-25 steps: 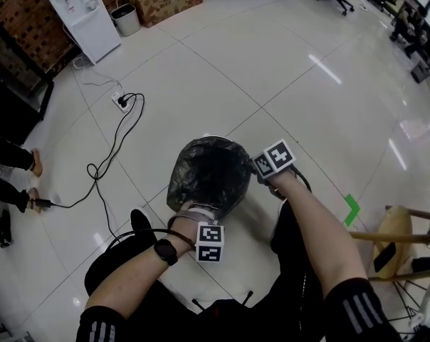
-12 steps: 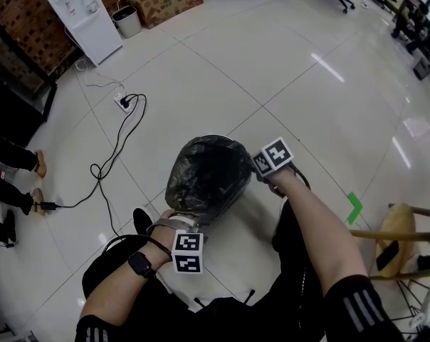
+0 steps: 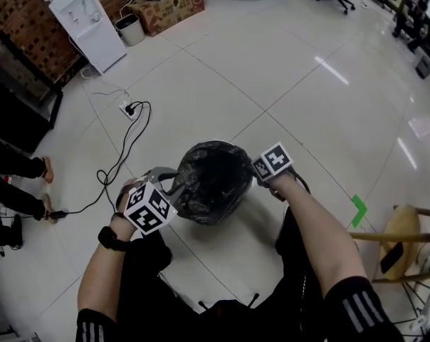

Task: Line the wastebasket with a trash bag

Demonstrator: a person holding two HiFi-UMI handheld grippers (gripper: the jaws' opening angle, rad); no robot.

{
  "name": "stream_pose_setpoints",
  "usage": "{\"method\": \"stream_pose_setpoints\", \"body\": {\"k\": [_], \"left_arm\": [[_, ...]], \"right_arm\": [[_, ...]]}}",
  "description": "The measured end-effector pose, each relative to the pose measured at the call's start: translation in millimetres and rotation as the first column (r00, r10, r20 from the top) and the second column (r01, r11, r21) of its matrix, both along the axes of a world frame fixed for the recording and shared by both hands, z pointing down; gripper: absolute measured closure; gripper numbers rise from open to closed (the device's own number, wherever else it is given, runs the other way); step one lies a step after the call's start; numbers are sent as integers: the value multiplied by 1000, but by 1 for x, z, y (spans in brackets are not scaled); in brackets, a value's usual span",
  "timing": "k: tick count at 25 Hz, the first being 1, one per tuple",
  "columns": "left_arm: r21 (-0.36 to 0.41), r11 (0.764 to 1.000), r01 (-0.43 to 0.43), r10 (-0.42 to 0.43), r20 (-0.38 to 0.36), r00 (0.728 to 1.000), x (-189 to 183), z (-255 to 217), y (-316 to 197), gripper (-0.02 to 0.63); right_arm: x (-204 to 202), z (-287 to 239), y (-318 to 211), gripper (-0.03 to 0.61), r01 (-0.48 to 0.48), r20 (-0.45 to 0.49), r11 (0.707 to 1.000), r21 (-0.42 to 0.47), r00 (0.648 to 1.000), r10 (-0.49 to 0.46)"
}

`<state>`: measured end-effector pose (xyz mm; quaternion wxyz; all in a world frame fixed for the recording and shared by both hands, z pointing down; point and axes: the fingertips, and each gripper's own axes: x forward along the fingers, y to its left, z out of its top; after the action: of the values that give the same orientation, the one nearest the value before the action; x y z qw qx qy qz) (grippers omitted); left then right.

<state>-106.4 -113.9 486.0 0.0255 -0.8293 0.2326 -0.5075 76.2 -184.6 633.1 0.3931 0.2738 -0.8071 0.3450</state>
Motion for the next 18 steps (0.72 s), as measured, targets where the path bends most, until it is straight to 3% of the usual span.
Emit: {"method": "stream_pose_setpoints", "body": {"k": [3, 7, 12, 15, 18], "left_arm": [[-27, 996, 84, -85, -16, 996, -19, 11, -48, 505], [-142, 978, 154, -168, -96, 981, -15, 38, -84, 505], [-258, 944, 204, -238, -110, 965, -6, 79, -112, 505], [-308, 928, 208, -243, -81, 967, -4, 107, -120, 505], [-312, 927, 209, -242, -73, 967, -1, 121, -128, 601]], "right_arm": [[-1, 0, 0, 515, 4, -4, 1000, 7, 1000, -4], [-2, -1, -2, 514, 15, -12, 1000, 16, 1000, -15], [-1, -1, -1, 511, 23, -33, 1000, 17, 999, -22], [-1, -1, 0, 511, 27, -25, 999, 25, 999, -27], [1, 1, -2, 508, 17, -21, 999, 27, 1000, -17]]}}
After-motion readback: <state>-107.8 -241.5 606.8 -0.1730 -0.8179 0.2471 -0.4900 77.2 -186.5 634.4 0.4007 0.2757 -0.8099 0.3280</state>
